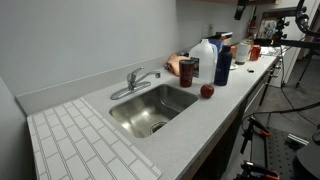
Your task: Open the tap faucet and move the nozzle the right
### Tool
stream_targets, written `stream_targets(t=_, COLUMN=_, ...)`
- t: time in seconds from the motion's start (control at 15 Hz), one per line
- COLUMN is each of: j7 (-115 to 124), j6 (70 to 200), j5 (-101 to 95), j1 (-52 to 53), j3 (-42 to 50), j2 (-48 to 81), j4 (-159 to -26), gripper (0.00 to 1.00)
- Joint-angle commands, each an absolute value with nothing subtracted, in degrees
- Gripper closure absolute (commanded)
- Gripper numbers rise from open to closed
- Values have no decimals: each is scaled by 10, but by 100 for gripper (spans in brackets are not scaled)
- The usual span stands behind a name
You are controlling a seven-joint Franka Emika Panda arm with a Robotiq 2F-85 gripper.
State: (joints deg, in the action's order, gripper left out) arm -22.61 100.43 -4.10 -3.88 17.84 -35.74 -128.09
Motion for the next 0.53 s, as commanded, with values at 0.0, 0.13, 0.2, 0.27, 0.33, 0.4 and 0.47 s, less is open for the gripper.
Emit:
stream_targets(t=0.0, j7=-229, j6=1011, j5=9, j1=-2, j3=147, j2=-290, j4=-1230, gripper=0)
stream_targets(t=0.13, j7=-228, j6=1021, j5=34, j1=12, j3=129, j2=-262, j4=-1209, gripper=0)
stream_targets(t=0.2, j7=-226, j6=1034, j5=48, j1=17, j3=122, j2=-246, j4=-1200, gripper=0)
stream_targets(t=0.27, j7=-226, j6=1038, j5=61, j1=20, j3=117, j2=-231, j4=-1186, gripper=0)
stream_targets(t=0.33, j7=-229, j6=1049, j5=76, j1=23, j3=114, j2=-216, j4=-1174, gripper=0)
stream_targets(t=0.4, j7=-227, j6=1059, j5=90, j1=24, j3=111, j2=-205, j4=-1166, gripper=0)
stream_targets(t=0.47, j7=-227, j6=1052, j5=65, j1=10, j3=103, j2=-238, j4=-1203, gripper=0)
